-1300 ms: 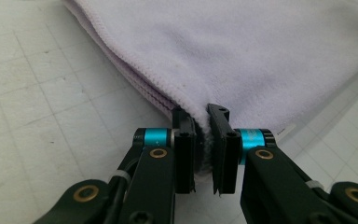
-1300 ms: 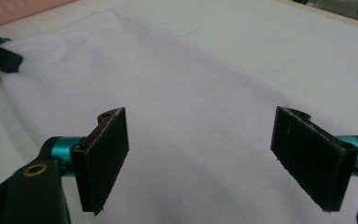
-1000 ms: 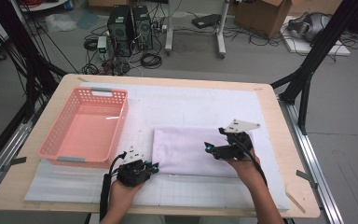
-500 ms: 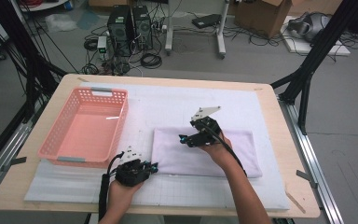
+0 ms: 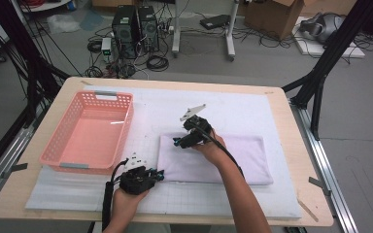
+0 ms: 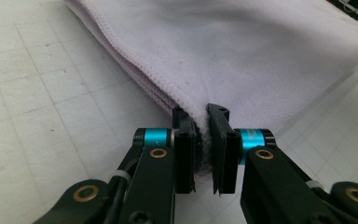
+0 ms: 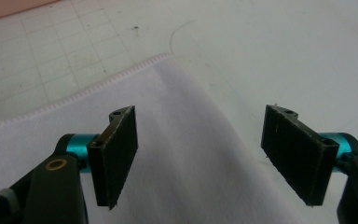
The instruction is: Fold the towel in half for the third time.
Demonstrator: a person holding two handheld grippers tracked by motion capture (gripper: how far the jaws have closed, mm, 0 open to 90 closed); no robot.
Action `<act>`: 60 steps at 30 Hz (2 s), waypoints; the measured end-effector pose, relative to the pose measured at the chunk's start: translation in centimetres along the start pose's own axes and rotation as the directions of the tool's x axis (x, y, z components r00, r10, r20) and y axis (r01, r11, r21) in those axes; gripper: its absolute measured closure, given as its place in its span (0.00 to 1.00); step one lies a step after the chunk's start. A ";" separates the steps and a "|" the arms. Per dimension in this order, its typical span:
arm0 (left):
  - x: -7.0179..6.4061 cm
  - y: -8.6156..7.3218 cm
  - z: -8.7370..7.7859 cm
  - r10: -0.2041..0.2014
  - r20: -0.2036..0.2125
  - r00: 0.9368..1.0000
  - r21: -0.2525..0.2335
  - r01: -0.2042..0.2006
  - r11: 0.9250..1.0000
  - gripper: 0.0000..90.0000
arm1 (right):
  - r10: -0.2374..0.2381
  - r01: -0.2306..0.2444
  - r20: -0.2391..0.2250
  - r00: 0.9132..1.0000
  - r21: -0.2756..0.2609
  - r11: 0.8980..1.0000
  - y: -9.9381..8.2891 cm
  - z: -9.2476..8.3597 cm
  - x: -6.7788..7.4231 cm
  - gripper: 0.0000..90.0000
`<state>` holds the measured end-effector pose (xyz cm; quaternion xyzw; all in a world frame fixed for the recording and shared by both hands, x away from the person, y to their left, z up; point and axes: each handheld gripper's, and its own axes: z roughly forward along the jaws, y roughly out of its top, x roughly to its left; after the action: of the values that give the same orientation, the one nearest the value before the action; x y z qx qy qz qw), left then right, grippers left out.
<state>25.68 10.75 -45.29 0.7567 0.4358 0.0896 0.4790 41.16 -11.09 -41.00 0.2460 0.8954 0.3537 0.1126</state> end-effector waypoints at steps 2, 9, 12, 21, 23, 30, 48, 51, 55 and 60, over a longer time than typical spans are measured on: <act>0.0 0.0 0.0 0.000 0.001 1.000 -0.001 0.000 1.000 0.90 | -0.008 0.008 -0.006 1.000 0.002 1.000 0.5 0.6 0.1 0.29; 0.1 -0.1 -0.1 -0.008 0.007 1.000 0.003 0.008 1.000 0.90 | -0.025 0.025 -0.015 1.000 0.036 0.999 1.6 2.4 0.1 0.30; 0.1 -0.2 -0.1 -0.016 0.010 1.000 0.000 0.016 1.000 0.90 | -0.024 0.025 -0.031 0.999 0.045 0.999 1.7 3.4 0.1 0.34; 0.6 -0.2 -0.3 -0.048 0.017 0.999 0.018 0.047 0.999 0.91 | -0.052 0.058 -0.090 0.995 0.067 0.996 1.9 4.6 0.5 0.54; 0.6 -0.3 -0.3 -0.055 0.017 0.998 0.020 0.055 0.998 0.91 | -0.047 0.054 -0.107 0.993 0.065 0.996 1.9 4.7 0.4 0.58; 1.2 -0.2 -0.8 -0.084 0.027 0.996 0.017 0.084 0.996 0.93 | -0.074 0.085 -0.135 0.988 0.074 0.994 2.1 4.4 0.7 0.90; -0.5 3.7 -4.7 0.002 0.104 0.995 -0.116 0.011 0.993 0.94 | -0.079 0.056 -0.130 0.988 -0.174 0.983 3.9 -1.1 1.5 0.91; -0.6 3.6 -4.3 0.000 0.099 0.995 -0.104 0.011 0.994 0.94 | -0.078 0.056 -0.122 0.989 -0.178 0.982 3.7 -1.5 1.3 0.91; 0.0 2.5 -3.5 -0.033 0.043 0.999 -0.053 0.036 0.998 0.93 | -0.080 0.065 -0.106 0.991 -0.134 0.989 3.4 -0.9 1.3 0.91; 0.7 1.2 -2.3 -0.065 -0.062 0.996 0.021 0.066 0.998 0.87 | -0.095 0.086 -0.094 0.991 -0.097 0.992 3.3 0.6 1.6 0.91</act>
<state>25.54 12.57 -43.28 0.7444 0.4760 0.0919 0.4592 41.18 -7.84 -39.17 0.1820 0.8927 0.4010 0.0958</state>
